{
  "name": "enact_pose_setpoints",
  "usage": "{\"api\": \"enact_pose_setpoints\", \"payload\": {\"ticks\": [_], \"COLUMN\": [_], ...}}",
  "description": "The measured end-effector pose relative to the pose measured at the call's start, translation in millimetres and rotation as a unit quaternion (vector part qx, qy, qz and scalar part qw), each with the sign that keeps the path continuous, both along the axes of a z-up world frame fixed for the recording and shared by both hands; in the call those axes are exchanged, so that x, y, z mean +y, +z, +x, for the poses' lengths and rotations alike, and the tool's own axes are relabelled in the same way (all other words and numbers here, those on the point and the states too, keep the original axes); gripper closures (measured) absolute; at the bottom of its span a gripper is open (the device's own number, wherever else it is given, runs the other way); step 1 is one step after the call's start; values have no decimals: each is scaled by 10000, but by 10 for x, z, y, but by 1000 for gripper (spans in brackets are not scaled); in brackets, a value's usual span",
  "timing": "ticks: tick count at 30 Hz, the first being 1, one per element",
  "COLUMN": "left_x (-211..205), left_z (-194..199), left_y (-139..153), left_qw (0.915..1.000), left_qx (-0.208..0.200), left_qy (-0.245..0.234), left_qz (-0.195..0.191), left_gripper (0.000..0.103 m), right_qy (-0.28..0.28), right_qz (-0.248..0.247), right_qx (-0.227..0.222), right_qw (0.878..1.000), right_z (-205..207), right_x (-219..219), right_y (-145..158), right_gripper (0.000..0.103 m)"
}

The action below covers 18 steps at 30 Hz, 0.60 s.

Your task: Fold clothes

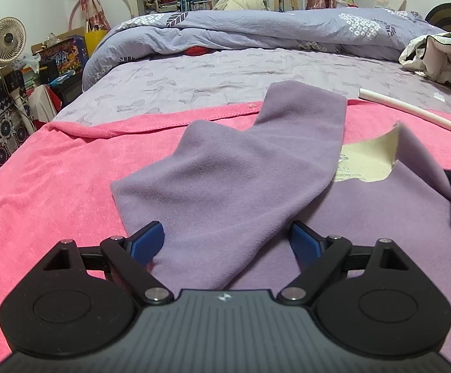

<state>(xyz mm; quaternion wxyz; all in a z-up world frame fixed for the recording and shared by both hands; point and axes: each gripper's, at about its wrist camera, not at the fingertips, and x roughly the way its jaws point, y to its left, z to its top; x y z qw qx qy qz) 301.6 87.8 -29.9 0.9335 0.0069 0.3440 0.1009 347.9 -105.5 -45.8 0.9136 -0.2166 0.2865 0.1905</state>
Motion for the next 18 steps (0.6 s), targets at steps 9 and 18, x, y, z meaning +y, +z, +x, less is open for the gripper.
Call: {"api": "enact_pose_setpoints", "payload": {"ticks": [9, 18], "left_x": [-10, -11], "left_z": [2, 7], "left_y": [-4, -10], "left_qw": [10000, 10000], "left_qx": [5, 9], "left_qy": [2, -1], "left_qz": [29, 45], "left_gripper": [12, 12], "right_qy": [1805, 629], "right_qz": [291, 530], "right_qx": [464, 429], "right_qw": [9820, 9957], "right_z": [-451, 196], "right_x": [-134, -202], "right_y": [226, 262], "right_gripper": [90, 67]}}
